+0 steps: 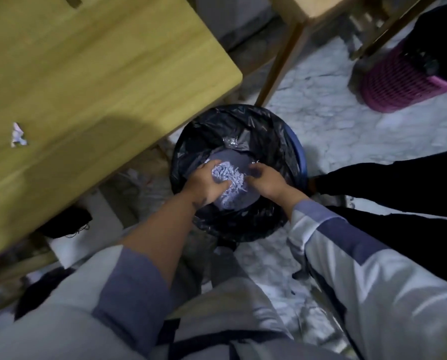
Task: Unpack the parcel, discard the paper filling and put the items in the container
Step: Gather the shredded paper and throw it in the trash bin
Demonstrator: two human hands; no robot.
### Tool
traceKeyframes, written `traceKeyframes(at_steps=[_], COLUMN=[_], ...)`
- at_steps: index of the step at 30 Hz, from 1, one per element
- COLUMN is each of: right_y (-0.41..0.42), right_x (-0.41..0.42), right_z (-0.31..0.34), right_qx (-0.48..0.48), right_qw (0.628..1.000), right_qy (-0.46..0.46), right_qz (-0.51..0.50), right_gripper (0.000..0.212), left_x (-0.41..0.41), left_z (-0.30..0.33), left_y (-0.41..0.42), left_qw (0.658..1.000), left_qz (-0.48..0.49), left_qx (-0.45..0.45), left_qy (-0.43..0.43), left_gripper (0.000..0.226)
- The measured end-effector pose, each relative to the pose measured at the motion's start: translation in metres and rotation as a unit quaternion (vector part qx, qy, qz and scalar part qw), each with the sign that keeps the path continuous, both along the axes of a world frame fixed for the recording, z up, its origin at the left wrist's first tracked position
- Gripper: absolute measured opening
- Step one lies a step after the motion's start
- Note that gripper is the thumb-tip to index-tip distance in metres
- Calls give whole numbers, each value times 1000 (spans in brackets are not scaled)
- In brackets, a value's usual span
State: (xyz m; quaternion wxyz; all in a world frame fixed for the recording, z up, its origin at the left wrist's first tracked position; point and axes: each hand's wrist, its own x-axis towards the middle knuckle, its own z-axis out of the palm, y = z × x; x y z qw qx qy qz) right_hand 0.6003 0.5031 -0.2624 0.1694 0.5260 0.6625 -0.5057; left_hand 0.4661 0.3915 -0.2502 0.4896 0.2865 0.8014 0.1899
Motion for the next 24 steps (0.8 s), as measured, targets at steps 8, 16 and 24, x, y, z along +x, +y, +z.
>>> traceKeyframes(at_steps=[8,16,24], right_y=[-1,-59,-130], right_x=[-9,-29,-79], right_z=[66,153,237], right_qx=[56,134,216], right_qw=[997,987,960], right_qy=[2,28,74], right_qz=[62,89,161], right_gripper=[44,41,42], left_x=[-14,-36,-78], left_z=[58,139,204], left_y=[-9,-64,-139], left_qw=[999,994,984], left_qz=[-33,-57,-3], left_qx=[9,69,144], left_qy=[20,61,106], left_gripper=[53,47,39])
